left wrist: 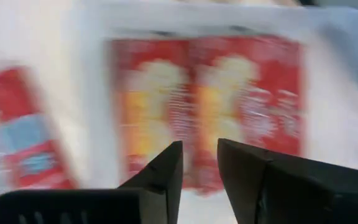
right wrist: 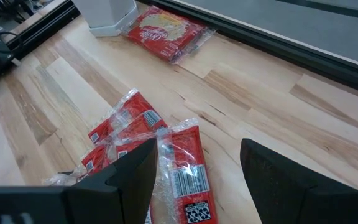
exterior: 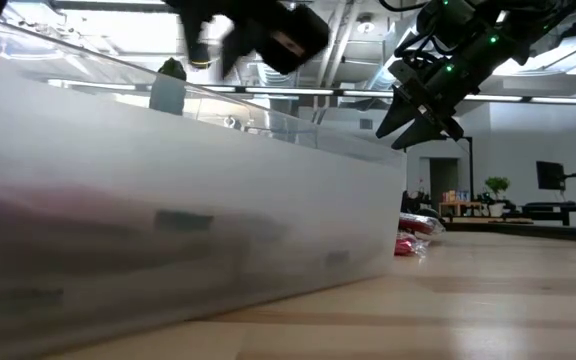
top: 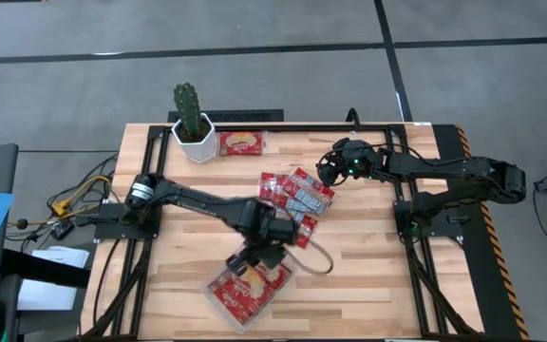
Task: Sort popcorn bags into baskets
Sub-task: Put the red popcorn bag into the transparent bin
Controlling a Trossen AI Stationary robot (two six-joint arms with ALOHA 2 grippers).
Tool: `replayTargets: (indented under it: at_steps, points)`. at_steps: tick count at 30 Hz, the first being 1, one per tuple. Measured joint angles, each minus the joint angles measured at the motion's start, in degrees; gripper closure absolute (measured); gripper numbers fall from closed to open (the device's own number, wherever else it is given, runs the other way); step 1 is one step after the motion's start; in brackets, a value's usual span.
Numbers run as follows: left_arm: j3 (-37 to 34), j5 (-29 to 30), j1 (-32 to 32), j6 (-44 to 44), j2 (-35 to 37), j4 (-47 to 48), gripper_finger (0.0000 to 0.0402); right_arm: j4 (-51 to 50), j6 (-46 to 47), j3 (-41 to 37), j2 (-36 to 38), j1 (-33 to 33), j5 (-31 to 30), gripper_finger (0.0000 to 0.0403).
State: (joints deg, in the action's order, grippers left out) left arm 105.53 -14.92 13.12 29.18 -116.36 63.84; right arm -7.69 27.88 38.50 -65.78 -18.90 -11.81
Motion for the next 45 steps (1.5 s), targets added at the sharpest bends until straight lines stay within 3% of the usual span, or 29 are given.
replayTargets:
  at_steps: [4,9,21,45]
  points:
    - [-3.2,2.2,-1.8,-2.8,0.0,-7.2,0.0351,-0.1,0.1,0.0,0.0,0.0,0.0,0.0148]
    - [-7.6,5.2,0.3,-4.9,0.0,-12.0,0.0396,-1.3,0.1,0.0,0.0,0.1,0.0,0.0148]
    - [-12.1,11.2,2.0,-7.9,0.0,-17.3,0.0401,-1.3,-1.4,0.0,0.0,-1.1,0.0,0.0148]
    - [-16.0,8.5,2.8,-12.1,0.0,-19.9,0.0402,-1.3,-1.6,0.0,0.0,-1.1,0.0,0.0148]
